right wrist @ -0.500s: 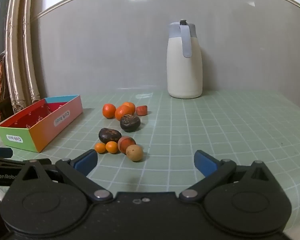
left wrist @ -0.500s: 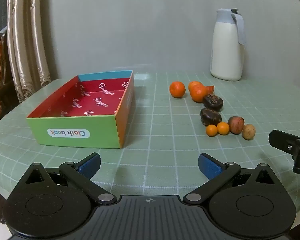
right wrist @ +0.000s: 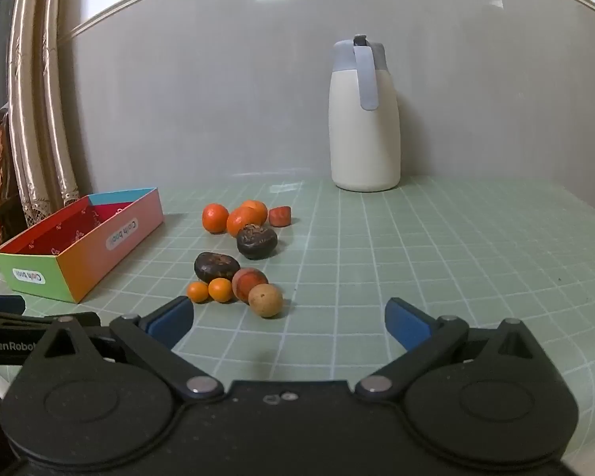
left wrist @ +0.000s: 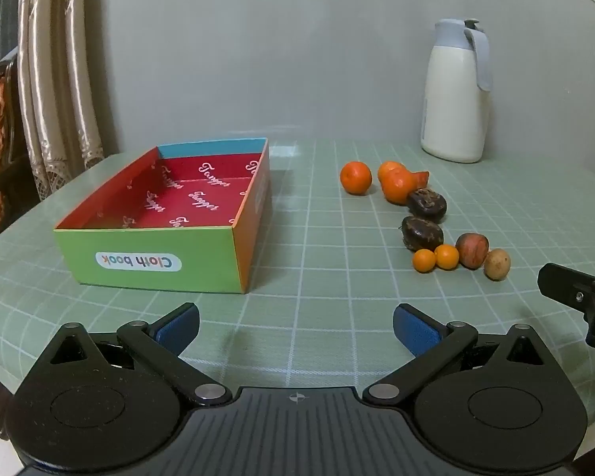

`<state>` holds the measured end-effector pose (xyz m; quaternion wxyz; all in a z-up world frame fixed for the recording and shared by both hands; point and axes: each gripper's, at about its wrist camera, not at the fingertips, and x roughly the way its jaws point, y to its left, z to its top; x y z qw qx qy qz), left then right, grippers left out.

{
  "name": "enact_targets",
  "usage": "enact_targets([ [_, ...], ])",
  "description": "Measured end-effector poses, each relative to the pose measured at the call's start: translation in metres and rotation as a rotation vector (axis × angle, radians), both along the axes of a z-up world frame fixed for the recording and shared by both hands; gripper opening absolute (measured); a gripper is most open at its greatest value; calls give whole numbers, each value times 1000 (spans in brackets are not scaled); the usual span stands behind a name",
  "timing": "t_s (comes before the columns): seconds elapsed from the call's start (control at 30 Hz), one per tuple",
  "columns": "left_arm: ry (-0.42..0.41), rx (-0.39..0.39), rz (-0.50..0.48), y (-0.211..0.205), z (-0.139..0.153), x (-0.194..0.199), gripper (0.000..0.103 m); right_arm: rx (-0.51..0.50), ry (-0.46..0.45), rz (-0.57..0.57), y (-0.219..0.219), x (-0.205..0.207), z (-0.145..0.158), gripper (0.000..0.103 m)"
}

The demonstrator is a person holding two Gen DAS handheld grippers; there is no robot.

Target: Organize fruits

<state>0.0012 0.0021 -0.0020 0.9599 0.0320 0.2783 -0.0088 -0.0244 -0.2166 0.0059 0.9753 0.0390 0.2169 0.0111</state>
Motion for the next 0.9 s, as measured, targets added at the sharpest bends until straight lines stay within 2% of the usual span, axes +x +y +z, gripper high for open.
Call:
enact_targets([
  [0.9, -8, 13, 9, 0, 2, -2, 103, 19, 23, -23, -5, 2, -2, 103],
])
